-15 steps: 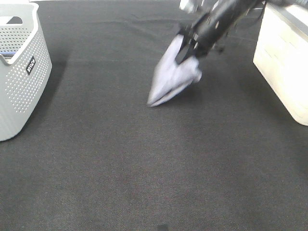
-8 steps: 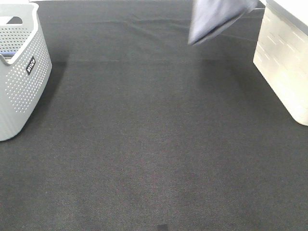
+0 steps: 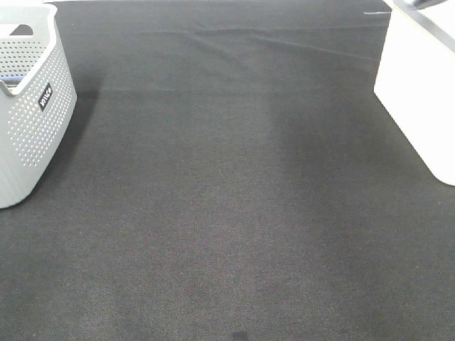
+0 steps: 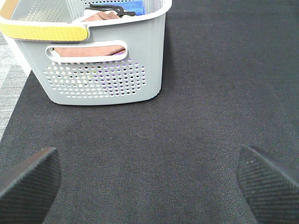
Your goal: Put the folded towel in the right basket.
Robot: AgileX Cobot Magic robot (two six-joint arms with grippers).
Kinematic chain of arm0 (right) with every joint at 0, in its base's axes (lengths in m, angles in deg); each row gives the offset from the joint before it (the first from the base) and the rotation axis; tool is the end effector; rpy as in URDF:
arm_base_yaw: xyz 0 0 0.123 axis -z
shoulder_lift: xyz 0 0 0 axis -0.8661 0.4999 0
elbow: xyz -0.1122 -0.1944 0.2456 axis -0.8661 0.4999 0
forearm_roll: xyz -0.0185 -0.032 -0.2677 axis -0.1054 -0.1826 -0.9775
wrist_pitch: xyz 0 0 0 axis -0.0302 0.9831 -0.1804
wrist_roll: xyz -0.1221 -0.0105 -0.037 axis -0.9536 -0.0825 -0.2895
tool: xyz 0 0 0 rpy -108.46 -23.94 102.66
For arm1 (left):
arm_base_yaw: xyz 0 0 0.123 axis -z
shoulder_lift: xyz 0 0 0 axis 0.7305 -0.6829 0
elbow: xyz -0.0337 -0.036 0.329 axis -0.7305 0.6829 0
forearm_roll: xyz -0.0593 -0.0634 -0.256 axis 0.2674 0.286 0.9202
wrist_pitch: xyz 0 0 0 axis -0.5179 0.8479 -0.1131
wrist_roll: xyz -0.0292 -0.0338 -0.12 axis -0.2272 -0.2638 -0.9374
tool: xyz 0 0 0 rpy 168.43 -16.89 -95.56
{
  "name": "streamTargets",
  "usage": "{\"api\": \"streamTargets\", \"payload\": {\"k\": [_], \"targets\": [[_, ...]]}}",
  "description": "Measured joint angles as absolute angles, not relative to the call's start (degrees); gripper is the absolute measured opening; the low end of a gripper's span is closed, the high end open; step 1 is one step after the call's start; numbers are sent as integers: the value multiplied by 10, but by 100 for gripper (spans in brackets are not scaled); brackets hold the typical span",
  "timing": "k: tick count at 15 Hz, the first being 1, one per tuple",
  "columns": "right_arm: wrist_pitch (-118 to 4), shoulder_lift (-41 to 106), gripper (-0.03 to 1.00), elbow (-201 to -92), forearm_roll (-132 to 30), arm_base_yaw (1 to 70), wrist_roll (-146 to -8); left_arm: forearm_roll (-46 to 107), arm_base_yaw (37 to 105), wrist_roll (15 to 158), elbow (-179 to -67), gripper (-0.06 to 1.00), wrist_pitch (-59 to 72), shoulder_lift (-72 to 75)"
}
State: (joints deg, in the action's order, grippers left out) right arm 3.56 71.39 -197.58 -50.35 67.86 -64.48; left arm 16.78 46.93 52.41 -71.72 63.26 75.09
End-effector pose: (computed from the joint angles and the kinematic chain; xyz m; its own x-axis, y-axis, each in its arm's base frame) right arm 0.4851 -0.0489 0.4513 -0.7099 -0.0329 -0.7035 -0.0535 0.9985 0.0073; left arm -0.0035 0.0001 0.2691 -0.4492 0.0001 -0.8934 0.0000 1.0000 0.0001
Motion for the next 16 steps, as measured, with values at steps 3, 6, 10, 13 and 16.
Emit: {"api": "streamTargets", "payload": {"k": [3, 6, 10, 13, 16], "targets": [[36, 728, 9, -1976, -494, 741, -619, 168, 469, 524, -717, 97, 633, 751], [36, 768, 9, -1976, -446, 775, -618, 168, 469, 524, -717, 97, 633, 751], [36, 835, 16, -1976, -416, 778, -608, 168, 469, 524, -717, 97, 633, 751], [36, 854, 60, -1976, -436, 778, -569, 168, 469, 524, -717, 97, 633, 751], [36, 851, 71, -1976, -425, 778, -563, 168, 469, 524, -717, 97, 633, 751]]}}
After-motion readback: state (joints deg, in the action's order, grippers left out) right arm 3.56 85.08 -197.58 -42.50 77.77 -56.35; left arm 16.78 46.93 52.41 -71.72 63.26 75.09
